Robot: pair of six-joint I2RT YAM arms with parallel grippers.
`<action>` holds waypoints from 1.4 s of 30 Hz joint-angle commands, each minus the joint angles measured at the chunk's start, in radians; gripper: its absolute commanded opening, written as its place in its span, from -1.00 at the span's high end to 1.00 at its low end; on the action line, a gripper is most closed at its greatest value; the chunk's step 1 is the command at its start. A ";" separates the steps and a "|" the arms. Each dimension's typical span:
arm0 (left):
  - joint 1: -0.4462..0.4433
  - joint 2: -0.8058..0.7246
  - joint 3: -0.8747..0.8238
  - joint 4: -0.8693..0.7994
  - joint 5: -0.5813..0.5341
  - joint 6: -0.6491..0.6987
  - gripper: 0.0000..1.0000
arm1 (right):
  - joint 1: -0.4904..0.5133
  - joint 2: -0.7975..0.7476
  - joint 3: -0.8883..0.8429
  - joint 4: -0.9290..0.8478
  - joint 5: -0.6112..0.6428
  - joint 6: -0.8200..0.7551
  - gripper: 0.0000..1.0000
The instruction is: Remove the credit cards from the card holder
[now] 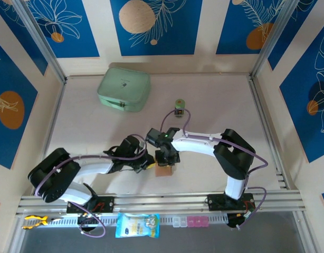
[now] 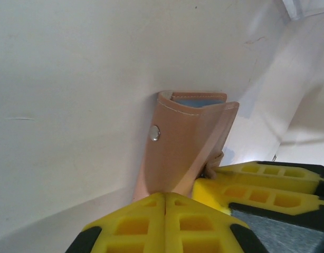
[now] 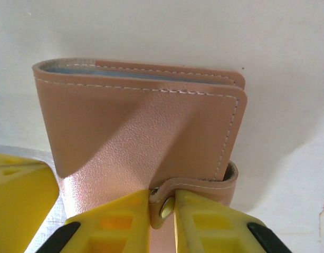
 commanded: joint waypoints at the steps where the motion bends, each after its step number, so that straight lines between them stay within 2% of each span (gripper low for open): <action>1: -0.015 0.032 0.022 0.032 0.024 -0.015 0.99 | -0.011 0.011 -0.067 0.071 -0.048 0.024 0.69; 8: -0.026 0.087 0.024 0.078 0.025 -0.038 0.99 | -0.027 -0.043 -0.094 0.074 -0.049 0.028 0.74; 22: -0.026 0.048 0.014 -0.001 -0.015 -0.030 0.98 | -0.051 -0.143 -0.098 -0.062 0.070 0.031 0.57; 33: -0.027 0.013 0.027 -0.034 -0.036 -0.011 0.80 | -0.077 -0.144 -0.165 -0.008 0.042 0.036 0.55; 42: -0.026 0.015 0.026 -0.018 -0.037 -0.014 0.80 | -0.085 -0.126 -0.211 0.094 0.000 0.036 0.56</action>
